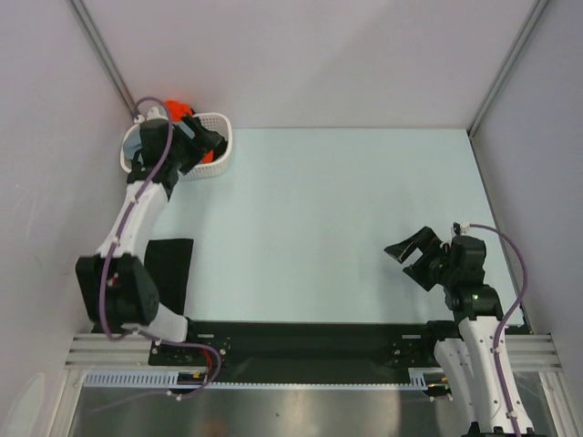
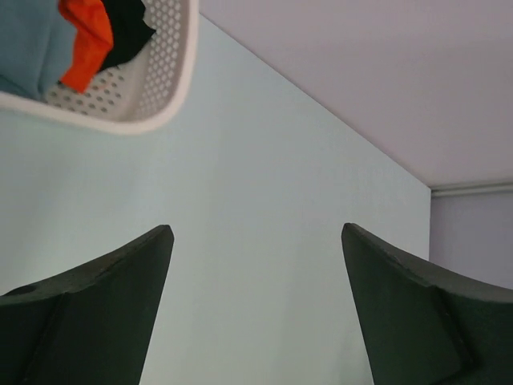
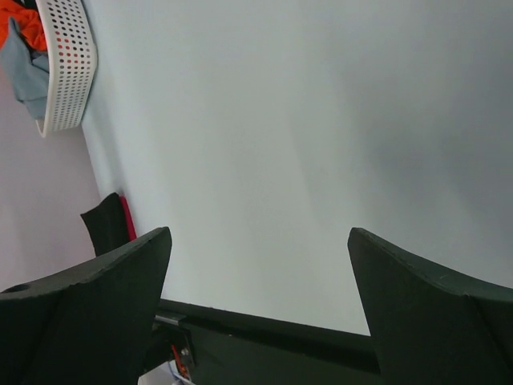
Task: Fold and stack the t-shirts
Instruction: Grab the tshirt from the pile
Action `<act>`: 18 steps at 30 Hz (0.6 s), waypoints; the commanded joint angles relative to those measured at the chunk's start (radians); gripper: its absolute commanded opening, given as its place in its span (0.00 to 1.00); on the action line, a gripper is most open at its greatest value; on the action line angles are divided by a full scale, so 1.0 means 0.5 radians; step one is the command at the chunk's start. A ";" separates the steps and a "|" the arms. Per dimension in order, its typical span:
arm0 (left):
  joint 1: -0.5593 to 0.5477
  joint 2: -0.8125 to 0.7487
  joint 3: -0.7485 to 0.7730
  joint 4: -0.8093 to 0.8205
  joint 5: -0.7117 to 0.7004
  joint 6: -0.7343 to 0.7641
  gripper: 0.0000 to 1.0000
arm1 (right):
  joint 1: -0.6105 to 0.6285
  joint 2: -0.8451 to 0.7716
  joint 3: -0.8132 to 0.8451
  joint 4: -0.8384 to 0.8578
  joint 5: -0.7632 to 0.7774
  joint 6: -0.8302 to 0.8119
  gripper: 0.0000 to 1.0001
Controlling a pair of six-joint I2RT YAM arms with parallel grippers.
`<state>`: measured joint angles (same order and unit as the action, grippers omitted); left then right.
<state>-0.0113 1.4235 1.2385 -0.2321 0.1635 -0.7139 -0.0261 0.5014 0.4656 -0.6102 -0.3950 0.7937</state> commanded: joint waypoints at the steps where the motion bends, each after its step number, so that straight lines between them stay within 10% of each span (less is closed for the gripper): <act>1: 0.197 0.377 0.326 -0.008 -0.057 0.026 0.90 | 0.015 0.080 0.243 -0.007 0.179 -0.271 1.00; 18: 0.342 1.562 1.554 -0.211 -0.321 0.035 0.66 | -0.031 1.065 0.621 0.306 0.520 -0.363 0.98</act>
<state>0.1658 2.2074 1.9491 -0.2813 0.0708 -0.7486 -0.0368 0.9939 0.7158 -0.5323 -0.1619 0.6170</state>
